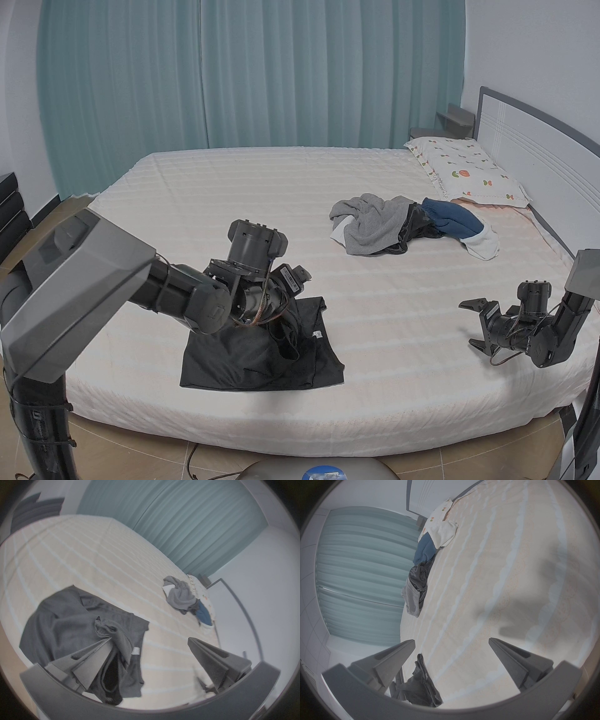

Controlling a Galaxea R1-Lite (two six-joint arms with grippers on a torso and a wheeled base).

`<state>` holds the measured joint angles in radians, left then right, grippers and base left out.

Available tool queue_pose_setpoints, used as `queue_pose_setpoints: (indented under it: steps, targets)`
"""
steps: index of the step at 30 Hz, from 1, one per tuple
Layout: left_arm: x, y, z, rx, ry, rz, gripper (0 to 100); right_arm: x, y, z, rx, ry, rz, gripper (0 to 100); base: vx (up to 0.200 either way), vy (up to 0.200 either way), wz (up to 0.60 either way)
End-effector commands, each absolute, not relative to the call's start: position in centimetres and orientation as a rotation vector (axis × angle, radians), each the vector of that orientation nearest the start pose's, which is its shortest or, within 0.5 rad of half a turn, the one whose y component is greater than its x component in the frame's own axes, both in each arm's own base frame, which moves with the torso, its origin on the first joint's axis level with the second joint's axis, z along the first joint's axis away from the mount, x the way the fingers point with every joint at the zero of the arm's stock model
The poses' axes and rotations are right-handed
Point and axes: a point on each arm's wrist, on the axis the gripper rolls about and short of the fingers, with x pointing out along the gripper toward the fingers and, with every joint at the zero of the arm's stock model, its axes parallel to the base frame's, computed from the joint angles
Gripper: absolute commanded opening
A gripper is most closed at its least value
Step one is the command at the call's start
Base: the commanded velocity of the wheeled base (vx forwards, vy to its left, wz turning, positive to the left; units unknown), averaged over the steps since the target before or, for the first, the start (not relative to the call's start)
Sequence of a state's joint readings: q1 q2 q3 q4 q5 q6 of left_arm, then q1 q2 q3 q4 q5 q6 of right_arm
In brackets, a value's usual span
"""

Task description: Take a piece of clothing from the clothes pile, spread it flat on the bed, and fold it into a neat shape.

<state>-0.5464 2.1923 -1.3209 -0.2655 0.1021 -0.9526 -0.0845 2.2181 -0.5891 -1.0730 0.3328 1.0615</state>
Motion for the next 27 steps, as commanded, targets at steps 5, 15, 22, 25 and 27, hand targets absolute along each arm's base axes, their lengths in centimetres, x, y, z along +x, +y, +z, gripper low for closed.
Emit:
queue_pose_setpoints:
  steps: [5, 15, 22, 25, 27]
  targets:
    - [36.2, -19.7, 14.7, -0.914, 0.740, -0.230, 100, 33.1, -2.1, 0.7, 1.144, 0.628, -0.072, 100, 0.000, 0.000, 0.00]
    - [35.8, -16.7, 10.7, -0.789, 0.825, -0.096, 100, 32.9, -1.6, 0.6, 1.141, 0.642, -0.065, 100, 0.000, 0.000, 0.00]
    - [34.6, -13.9, 8.2, -0.855, 0.901, -0.062, 100, 32.1, -0.6, 1.0, 1.123, 0.656, -0.043, 100, 0.000, 0.114, 0.00]
    - [34.2, -12.9, 7.0, -0.893, 0.885, -0.048, 100, 31.8, 0.2, 1.5, 1.111, 0.658, -0.020, 100, 0.000, 0.200, 0.00]
    - [33.9, -11.9, 6.1, -0.911, 0.869, -0.036, 100, 31.5, 0.8, 2.0, 1.105, 0.660, -0.001, 100, 0.000, 0.200, 0.00]
